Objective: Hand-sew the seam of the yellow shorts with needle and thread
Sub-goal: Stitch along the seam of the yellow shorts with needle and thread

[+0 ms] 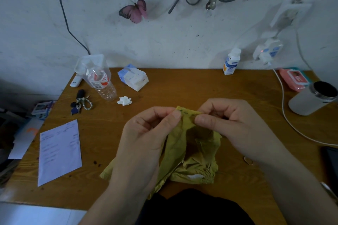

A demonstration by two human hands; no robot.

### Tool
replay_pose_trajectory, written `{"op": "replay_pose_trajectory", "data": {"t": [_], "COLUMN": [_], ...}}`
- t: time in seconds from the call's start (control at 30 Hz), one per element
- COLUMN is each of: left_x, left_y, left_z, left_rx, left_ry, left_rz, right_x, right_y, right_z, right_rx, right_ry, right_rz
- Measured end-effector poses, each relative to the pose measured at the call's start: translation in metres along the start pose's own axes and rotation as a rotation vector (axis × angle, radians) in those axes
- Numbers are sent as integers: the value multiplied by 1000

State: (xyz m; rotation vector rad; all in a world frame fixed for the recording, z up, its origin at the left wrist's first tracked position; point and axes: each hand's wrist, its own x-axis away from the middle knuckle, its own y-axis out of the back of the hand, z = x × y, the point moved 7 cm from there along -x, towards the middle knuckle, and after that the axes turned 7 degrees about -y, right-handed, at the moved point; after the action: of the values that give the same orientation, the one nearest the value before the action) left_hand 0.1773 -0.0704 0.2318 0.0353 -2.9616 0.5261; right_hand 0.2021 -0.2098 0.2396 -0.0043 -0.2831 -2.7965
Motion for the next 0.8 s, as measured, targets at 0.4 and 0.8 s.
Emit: {"op": "replay_pose_trajectory", "data": {"t": [0.4,0.8], "left_x": [-18,-39], "left_y": [15,32], "left_z": [-5,-4], "left_rx": [-319,-289], "left_ry": [-171,-182], "left_rz": [-6,105], "right_x": [-19,-50], "right_y": [2,15], "right_z": [-33,-42], "right_rx": [243,274], "right_ry": [-130,-45], "right_rz": [122,149]}}
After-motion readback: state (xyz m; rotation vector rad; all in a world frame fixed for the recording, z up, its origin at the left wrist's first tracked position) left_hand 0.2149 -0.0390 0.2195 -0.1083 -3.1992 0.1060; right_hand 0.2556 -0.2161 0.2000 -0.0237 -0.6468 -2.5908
